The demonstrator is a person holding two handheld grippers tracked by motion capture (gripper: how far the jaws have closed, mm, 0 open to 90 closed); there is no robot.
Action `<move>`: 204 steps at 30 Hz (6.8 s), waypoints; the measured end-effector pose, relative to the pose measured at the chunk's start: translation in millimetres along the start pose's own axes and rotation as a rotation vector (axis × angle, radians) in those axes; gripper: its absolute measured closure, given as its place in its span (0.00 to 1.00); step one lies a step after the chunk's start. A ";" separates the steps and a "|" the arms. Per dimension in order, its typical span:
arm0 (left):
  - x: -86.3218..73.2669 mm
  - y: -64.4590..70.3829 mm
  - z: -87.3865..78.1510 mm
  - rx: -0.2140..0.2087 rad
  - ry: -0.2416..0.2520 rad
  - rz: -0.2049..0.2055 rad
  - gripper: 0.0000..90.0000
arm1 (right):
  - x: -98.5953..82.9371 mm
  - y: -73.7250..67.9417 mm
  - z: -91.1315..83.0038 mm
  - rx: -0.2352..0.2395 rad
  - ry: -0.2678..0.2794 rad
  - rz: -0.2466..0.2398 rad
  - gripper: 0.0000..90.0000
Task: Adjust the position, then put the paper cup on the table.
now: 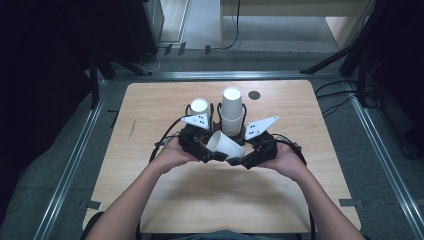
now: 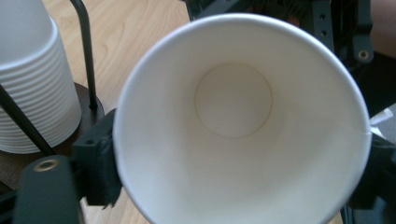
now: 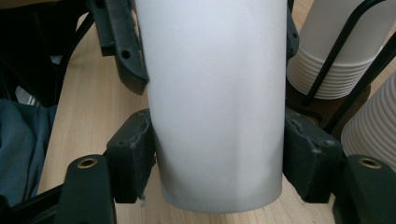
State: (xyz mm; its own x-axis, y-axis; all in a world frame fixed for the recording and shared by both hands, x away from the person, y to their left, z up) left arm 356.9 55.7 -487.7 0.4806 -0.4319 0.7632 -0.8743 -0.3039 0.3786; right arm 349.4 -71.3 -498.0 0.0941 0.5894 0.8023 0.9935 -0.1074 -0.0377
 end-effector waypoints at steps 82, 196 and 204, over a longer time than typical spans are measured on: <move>-2.7 -0.2 2.4 0.106 -0.172 0.134 0.08 | -9.7 2.6 14.0 -0.029 -0.085 -0.012 0.37; -49.1 -35.5 -59.8 0.314 -0.158 -0.038 0.27 | -36.9 45.9 -37.1 -0.277 -0.066 0.101 0.24; -51.8 -45.2 -71.5 0.324 -0.128 -0.056 0.27 | -39.4 44.2 -36.4 -0.251 -0.073 0.100 0.24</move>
State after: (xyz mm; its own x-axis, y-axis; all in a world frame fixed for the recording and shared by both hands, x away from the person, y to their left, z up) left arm 366.6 152.6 -507.0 0.5498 -0.5038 0.6662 -0.7892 -0.5746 0.2167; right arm 387.3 -128.4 -509.6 0.2042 0.6214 0.7564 0.9330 -0.3573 0.0417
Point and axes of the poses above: each handheld gripper's, and its own axes: z roughly forward along the jaws, x roughly out of its top, y roughly to its right, the point moved 7 cm from there along z, roughly forward along the jaws, and after that the axes turned 7 degrees about -z, right-handed, at the moved point
